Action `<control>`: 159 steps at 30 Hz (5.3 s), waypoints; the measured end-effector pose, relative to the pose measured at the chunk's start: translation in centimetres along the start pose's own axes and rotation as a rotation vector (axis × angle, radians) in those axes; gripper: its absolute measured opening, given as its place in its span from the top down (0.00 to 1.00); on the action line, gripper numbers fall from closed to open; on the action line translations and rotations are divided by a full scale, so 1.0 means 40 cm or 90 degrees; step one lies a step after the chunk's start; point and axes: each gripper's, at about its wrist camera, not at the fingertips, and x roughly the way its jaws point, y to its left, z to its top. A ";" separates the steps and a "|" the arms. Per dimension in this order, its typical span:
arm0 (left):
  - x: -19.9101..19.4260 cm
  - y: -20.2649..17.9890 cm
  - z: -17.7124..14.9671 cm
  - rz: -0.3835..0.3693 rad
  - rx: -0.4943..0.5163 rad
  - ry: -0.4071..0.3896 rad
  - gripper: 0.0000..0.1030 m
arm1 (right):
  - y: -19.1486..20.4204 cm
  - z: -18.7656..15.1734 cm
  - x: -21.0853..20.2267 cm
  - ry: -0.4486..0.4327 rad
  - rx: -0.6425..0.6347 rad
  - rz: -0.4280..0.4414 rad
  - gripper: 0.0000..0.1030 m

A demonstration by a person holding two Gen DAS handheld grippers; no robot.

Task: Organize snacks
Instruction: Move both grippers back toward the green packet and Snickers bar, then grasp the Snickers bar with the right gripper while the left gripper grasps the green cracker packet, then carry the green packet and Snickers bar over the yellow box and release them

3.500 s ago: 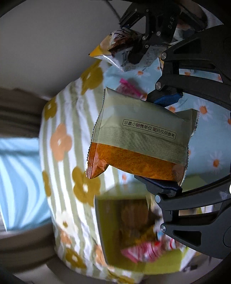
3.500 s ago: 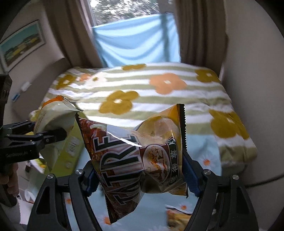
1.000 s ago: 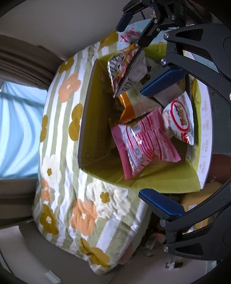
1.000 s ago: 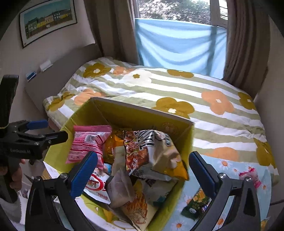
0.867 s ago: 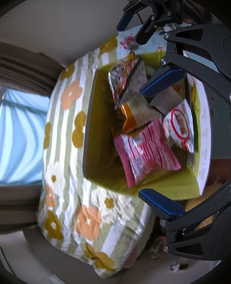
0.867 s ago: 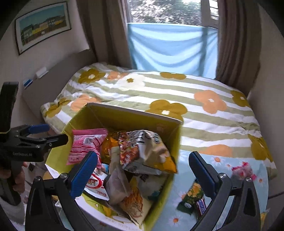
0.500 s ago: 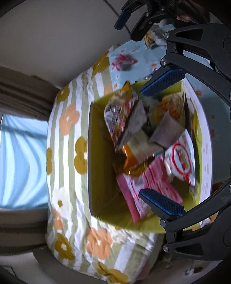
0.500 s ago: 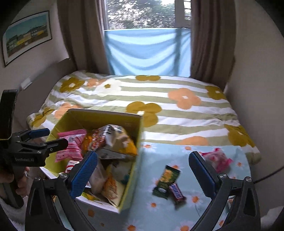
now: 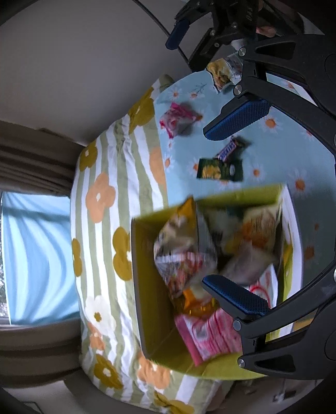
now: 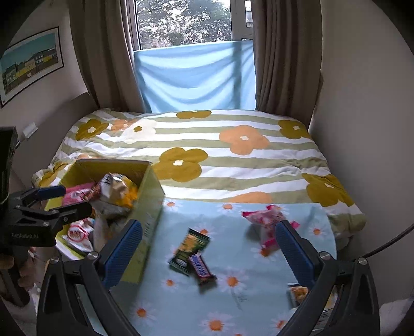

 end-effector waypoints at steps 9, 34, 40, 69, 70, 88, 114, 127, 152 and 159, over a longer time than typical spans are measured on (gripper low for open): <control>0.117 -0.206 -0.005 0.028 -0.002 0.041 0.00 | -0.121 -0.090 0.057 0.053 -0.044 0.060 0.01; 0.584 -0.240 -0.046 0.082 0.012 0.296 0.17 | -0.041 -0.293 0.361 0.119 -0.129 0.176 0.23; 0.610 -0.235 -0.039 0.078 0.028 0.312 0.17 | 0.001 -0.292 0.403 0.105 -0.164 0.182 0.42; 0.616 -0.254 -0.055 0.044 0.027 0.313 0.21 | -0.028 -0.352 0.348 0.122 -0.244 0.130 0.75; 0.618 -0.252 -0.058 0.047 0.025 0.316 0.21 | -0.035 -0.351 0.348 0.122 -0.239 0.125 0.75; 0.617 -0.228 -0.104 0.057 0.050 0.326 0.60 | -0.215 -0.327 0.346 0.134 -0.160 0.099 0.75; 0.098 -0.123 0.028 0.028 -0.095 0.058 0.60 | -0.050 -0.031 0.102 0.028 -0.183 0.136 0.75; -0.038 0.295 -0.056 0.111 -0.160 0.042 0.60 | 0.276 0.019 0.094 0.016 -0.168 0.177 0.75; 0.029 0.527 -0.139 0.058 -0.123 0.071 0.00 | 0.491 -0.032 0.221 0.121 -0.121 0.129 0.75; 0.000 0.508 -0.152 0.102 -0.086 0.061 0.00 | 0.520 -0.037 0.239 0.134 -0.143 0.153 0.75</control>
